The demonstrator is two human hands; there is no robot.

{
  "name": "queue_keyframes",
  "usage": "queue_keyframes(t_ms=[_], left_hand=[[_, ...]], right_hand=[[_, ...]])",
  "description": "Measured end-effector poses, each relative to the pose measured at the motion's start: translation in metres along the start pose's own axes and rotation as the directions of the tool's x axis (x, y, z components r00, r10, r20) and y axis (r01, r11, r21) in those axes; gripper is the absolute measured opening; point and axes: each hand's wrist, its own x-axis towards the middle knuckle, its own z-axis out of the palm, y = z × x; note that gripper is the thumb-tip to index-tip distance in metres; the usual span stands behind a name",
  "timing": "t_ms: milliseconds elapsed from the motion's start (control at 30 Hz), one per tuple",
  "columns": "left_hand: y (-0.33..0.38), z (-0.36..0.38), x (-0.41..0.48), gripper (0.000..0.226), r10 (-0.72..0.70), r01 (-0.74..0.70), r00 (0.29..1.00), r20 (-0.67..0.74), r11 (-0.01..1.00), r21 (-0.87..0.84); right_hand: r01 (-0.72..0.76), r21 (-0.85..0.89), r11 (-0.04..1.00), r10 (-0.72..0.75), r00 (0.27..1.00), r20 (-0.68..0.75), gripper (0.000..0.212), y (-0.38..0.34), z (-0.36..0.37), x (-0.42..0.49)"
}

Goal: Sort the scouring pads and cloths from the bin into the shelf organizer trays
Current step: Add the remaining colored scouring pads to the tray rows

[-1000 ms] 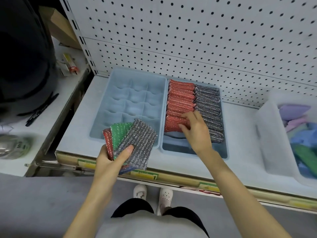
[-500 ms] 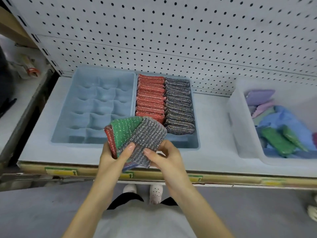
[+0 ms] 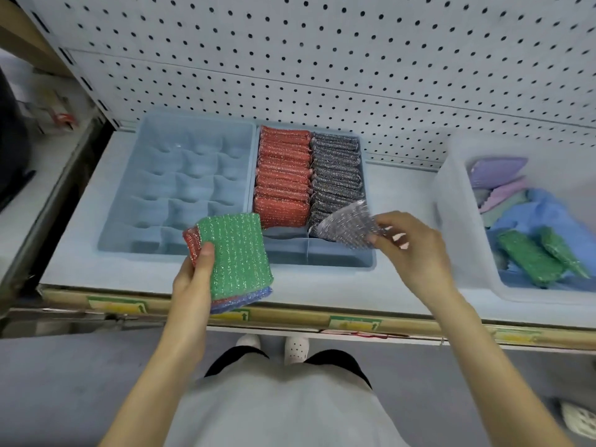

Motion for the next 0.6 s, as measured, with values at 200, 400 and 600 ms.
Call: queue_keyframes(t_ms=[200, 400, 600], left_hand=[[-0.002, 0.002, -0.005, 0.038, -0.001, 0.001, 1.000, 0.004, 1.000, -0.016], [-0.003, -0.004, -0.007, 0.028, 0.008, -0.008, 1.000, -0.019, 1.000, -0.006], [-0.005, -0.001, -0.010, 0.025, 0.008, -0.008, 1.000, -0.020, 1.000, -0.022]], right_hand=[[0.411, -0.441, 0.798, -0.328, 0.910, 0.254, 0.028, 0.009, 0.042, 0.017], [0.309, -0.531, 0.789, -0.269, 0.951, 0.154, 0.024, 0.017, 0.064, 0.017], [0.213, -0.486, 0.848, -0.212, 0.976, 0.059, 0.025, 0.018, 0.062, 0.012]])
